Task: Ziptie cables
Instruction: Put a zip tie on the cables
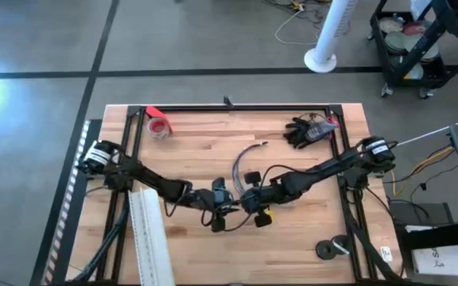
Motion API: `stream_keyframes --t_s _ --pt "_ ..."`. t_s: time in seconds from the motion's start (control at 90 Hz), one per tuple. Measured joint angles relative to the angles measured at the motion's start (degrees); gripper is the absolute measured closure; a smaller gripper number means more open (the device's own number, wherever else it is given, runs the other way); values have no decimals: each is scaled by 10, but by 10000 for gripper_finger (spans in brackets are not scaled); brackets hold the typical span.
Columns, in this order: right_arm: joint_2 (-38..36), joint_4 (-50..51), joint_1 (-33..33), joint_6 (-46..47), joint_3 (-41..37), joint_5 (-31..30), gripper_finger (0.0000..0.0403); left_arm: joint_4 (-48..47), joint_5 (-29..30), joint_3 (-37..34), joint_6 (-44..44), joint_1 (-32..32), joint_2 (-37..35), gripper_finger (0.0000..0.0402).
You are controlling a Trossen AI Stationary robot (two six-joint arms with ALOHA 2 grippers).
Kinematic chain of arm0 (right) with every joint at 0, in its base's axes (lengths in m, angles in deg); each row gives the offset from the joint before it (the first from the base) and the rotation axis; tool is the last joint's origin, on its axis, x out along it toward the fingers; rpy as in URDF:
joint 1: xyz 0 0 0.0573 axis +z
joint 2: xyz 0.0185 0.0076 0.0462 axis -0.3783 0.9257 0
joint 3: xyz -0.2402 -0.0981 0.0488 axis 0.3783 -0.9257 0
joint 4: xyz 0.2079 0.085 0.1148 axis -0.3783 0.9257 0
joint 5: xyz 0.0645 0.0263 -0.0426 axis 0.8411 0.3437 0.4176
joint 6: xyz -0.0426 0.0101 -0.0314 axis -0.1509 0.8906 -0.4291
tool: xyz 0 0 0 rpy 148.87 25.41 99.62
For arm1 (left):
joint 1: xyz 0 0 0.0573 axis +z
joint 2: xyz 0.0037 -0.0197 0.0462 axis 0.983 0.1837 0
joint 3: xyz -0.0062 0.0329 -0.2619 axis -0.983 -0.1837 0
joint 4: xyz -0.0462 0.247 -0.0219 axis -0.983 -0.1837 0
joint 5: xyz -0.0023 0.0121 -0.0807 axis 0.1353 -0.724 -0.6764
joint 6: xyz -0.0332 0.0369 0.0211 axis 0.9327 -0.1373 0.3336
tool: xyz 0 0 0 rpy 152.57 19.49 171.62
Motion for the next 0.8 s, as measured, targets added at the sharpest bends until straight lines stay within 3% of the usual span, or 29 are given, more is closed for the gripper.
stream_keyframes --t_s 0.244,0.433,0.8 --pt "0 2 -2 -1 0 3 403 -7 4 0 -2 -6 -7 295" --pt "0 3 -2 3 0 4 403 1 67 -1 -5 -5 -1 284" --pt "0 3 -4 4 0 4 403 51 67 3 -17 -5 38 281"
